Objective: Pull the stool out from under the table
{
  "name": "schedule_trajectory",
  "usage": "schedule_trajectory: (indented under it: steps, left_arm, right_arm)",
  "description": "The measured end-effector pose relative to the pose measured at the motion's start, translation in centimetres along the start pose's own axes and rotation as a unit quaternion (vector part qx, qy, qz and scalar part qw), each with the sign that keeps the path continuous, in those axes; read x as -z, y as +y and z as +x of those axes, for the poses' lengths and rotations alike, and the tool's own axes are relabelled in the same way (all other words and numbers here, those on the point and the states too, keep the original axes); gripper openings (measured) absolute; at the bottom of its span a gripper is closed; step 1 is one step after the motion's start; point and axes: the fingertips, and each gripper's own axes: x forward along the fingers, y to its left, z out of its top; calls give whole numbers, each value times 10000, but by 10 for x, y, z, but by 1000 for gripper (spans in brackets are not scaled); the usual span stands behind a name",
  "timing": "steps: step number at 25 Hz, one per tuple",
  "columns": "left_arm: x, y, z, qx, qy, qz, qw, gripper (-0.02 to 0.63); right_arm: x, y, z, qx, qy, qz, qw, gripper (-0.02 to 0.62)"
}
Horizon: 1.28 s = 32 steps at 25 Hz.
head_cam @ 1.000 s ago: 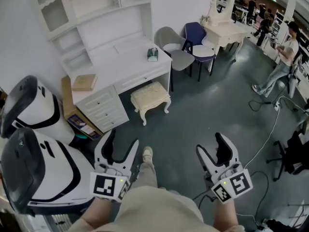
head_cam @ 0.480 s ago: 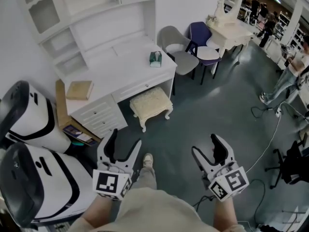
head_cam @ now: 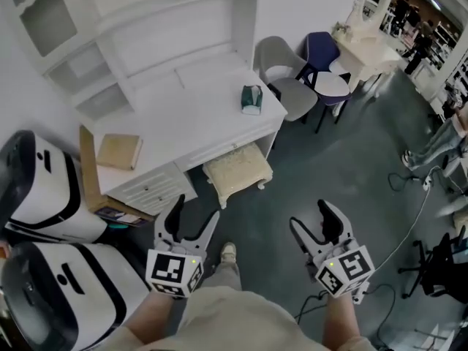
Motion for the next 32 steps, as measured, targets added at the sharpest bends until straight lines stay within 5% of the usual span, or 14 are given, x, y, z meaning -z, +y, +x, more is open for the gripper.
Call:
schedule_trajectory:
  steps: [12,32]
  left_arm:
    - [22,95,99,-23,572,-254,9980,325]
    - [122,141,189,-577,1515,-1142,9801,337]
  right_arm:
    - [0,-42,148,-137,499,246,9984,324]
    - [87,-132,291,-521,1694,475,9830,341]
